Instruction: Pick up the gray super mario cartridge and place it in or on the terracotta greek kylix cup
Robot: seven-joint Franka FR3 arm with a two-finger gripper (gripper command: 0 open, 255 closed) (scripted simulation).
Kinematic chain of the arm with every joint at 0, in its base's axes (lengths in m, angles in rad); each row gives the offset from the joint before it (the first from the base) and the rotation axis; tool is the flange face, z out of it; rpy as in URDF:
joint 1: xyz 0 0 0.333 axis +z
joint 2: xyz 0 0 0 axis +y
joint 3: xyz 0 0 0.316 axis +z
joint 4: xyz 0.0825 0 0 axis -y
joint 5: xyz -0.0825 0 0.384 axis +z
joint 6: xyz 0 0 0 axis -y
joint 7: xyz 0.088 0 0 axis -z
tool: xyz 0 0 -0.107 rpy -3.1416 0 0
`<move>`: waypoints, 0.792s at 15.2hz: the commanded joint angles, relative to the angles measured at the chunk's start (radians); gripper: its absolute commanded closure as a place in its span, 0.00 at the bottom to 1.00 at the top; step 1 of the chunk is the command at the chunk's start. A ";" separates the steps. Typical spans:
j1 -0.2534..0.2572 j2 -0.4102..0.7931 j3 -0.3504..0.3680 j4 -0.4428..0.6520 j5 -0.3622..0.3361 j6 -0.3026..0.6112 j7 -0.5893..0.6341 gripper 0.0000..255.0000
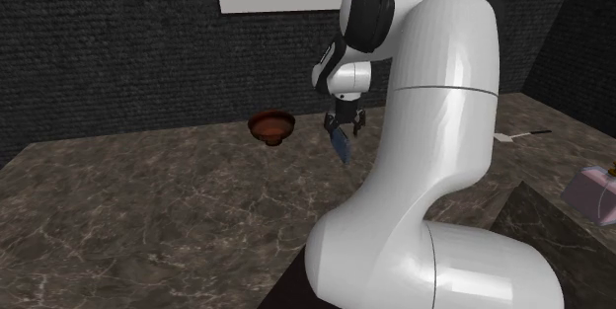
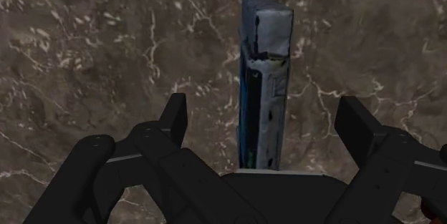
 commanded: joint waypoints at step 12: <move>0.004 0.031 -0.006 -0.002 -0.008 0.034 0.004 1.00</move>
